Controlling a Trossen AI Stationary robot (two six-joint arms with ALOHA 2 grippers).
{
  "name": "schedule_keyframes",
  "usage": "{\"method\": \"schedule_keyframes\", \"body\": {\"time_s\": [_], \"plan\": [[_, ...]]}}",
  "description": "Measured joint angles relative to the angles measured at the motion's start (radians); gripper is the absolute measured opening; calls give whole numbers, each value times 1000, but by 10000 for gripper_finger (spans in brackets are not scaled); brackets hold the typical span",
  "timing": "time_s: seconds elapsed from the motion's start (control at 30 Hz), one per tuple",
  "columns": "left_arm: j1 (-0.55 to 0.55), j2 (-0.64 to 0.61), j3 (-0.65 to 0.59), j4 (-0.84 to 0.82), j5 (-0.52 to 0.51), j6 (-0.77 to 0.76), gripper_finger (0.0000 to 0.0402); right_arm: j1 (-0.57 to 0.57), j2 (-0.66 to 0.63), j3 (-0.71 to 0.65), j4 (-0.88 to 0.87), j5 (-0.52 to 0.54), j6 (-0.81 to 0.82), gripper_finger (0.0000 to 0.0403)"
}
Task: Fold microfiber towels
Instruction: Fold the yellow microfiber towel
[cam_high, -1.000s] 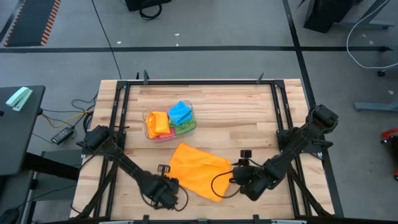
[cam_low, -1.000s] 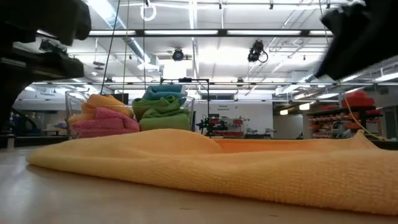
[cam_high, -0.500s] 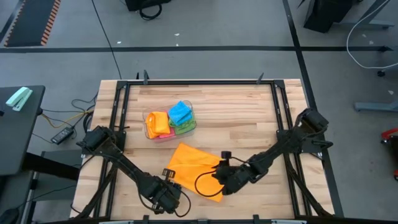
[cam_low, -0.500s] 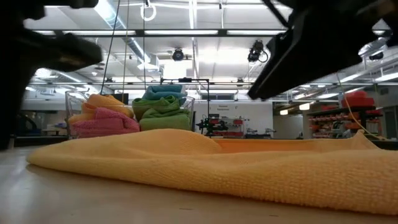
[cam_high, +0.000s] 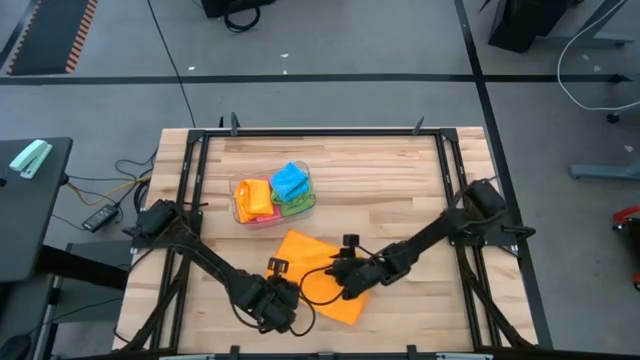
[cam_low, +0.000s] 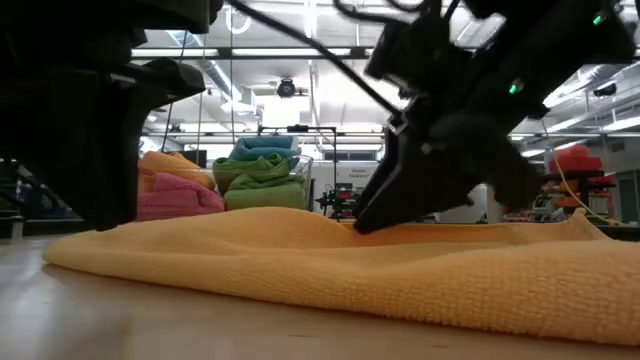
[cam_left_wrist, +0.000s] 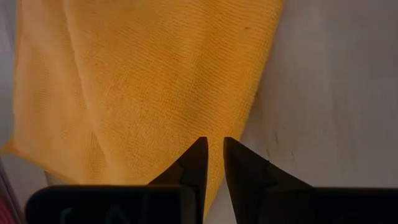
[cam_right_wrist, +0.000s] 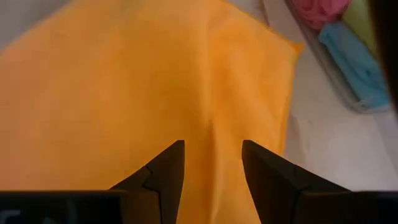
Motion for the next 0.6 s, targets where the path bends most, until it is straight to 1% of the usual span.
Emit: {"method": "schedule_keyframes", "body": {"time_s": [0.1,0.2,0.3,0.47,0.6], "plan": [[-8,1,-2,-3,6,-4,55,-29,17,0,-6,-1,-20,166],[-19,15,-2,1,6,-5,51,-45,24,0,-5,-28,-20,147],[-21,34,-3,4,8,-5,52,-51,26,0,-6,-56,-19,112],[-15,56,-3,7,6,-5,54,-51,26,0,-5,-58,-14,44],[-15,64,-3,8,5,-6,46,-51,20,0,-15,-58,17,13]]}}
